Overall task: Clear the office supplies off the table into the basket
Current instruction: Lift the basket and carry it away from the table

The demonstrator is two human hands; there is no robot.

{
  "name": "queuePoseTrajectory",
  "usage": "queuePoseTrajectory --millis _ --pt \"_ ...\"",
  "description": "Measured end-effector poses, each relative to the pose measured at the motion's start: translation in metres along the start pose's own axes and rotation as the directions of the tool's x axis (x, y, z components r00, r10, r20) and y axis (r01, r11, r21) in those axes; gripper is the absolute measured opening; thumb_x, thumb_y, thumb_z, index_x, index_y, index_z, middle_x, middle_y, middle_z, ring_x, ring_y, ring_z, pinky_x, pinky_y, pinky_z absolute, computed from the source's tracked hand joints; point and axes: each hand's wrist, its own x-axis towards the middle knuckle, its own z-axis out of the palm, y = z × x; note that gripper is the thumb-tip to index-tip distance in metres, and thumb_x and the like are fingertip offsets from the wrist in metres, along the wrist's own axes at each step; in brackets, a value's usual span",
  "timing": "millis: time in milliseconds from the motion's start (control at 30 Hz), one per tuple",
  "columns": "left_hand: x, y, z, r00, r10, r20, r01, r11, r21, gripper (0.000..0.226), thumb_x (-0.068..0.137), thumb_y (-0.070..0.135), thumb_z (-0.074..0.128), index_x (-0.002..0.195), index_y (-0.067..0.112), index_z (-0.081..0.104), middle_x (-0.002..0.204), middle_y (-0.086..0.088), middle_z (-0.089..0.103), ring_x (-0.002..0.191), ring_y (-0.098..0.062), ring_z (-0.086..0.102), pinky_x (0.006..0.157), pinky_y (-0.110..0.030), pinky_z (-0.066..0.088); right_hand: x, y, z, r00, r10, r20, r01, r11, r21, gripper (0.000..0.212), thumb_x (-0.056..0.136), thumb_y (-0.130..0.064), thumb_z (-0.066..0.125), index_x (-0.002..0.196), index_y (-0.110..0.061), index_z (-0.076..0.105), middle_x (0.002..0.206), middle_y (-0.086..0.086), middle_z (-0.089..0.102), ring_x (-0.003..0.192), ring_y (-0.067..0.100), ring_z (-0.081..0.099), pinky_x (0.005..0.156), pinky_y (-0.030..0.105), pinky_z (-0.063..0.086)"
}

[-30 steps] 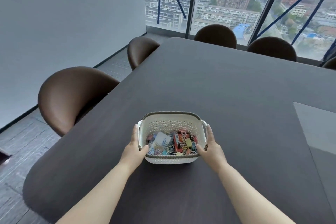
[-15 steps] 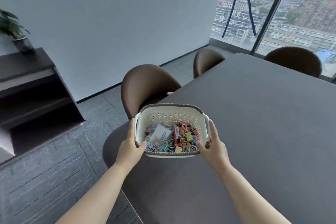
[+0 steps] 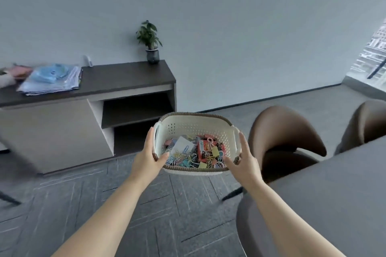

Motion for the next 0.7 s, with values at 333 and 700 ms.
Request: queuePoseTrajectory --millis 333,700 --pt "0.103 -0.098 -0.122 0.964 -0.214 -0.158 0.217 0.976 0.003 0.087 0.087 0.026 0.061 0.145 0.035 -0.003 0.096 -0.008 0.057 0.074 -0.023 0.058 0.069 -0.041 0.052 0.135 -0.132 0.139 0.966 -0.183 0.184 0.185 0.983 0.010 0.086 0.085 -0.037 0.063 0.146 -0.035 0.002 0.064 -0.001 0.050 0.055 0.011 0.048 0.048 0.023 0.037" --pt "0.264 -0.193 -0.166 0.890 -0.333 -0.311 0.351 0.936 0.003 0.087 0.087 0.030 0.061 0.145 0.033 -0.004 0.131 -0.007 0.053 0.100 -0.026 0.059 0.075 -0.030 0.047 0.324 -0.216 0.268 0.898 -0.288 0.332 0.269 0.958 0.104 0.088 0.082 -0.040 0.065 0.145 -0.040 0.004 0.069 -0.006 0.051 0.060 0.011 0.053 0.054 0.025 0.046"
